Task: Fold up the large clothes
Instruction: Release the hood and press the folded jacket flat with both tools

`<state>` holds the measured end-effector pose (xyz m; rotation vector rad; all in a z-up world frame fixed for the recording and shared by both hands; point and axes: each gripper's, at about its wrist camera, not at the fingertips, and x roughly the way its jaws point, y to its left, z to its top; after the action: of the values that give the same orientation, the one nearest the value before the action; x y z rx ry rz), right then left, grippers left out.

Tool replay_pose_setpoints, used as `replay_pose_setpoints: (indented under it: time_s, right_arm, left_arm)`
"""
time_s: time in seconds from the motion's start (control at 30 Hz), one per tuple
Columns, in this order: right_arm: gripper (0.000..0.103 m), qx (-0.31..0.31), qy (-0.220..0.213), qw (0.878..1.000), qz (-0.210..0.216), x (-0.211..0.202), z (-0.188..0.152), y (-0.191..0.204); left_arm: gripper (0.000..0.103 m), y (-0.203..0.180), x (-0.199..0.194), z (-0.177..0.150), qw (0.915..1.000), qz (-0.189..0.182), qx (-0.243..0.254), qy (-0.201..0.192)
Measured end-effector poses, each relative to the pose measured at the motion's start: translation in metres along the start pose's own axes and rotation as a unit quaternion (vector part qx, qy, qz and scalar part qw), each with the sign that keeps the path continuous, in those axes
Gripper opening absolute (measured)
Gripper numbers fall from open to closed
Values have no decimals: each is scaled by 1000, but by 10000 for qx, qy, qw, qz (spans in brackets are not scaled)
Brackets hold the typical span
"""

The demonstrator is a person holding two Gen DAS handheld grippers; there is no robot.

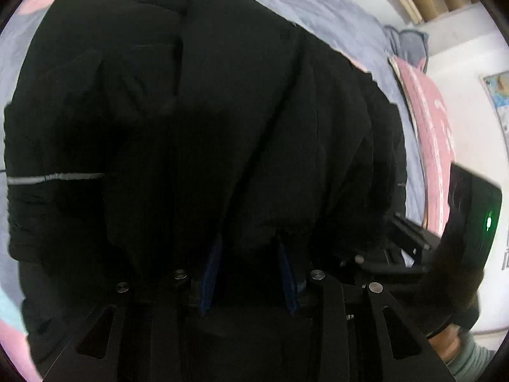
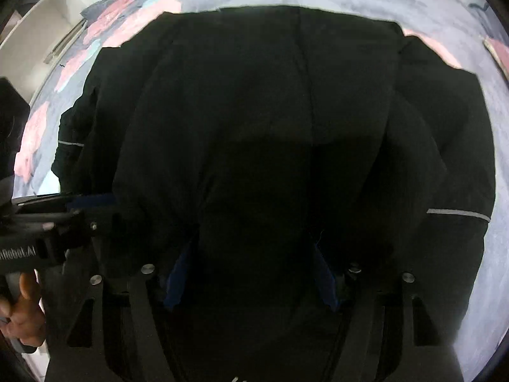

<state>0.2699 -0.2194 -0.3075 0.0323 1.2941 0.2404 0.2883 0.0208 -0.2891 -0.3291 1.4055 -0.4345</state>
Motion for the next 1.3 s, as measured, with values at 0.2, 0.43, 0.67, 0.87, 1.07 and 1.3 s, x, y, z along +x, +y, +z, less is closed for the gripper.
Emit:
replay_pose_setpoints:
  time_s: [0.2, 0.43, 0.67, 0.87, 1.07, 1.3]
  right_arm:
    - [69, -224, -56, 9997, 62, -38, 4, 8]
    - [69, -618, 108, 9977, -243, -25, -24, 20]
    - [71, -285, 124, 9988, -371, -9, -16, 16]
    - [71, 58, -5, 9998, -169, -54, -45, 0]
    - [71, 258, -93, 9993, -270, -88, -99, -19]
    - [71, 658, -137, 9973, -284, -110, -138, -26]
  left_arm:
    - [36, -1, -36, -8, 9988, -367, -18, -329]
    - [37, 0, -40, -35, 9992, -269, 157, -251]
    - [37, 14, -16, -31, 9986, -360, -389, -86]
    - [37, -11, -62, -64, 9993, -41, 10, -361]
    - [37, -9, -126, -117, 9965, 178, -26, -812]
    - [37, 41, -179, -187, 9918, 271, -680, -1050]
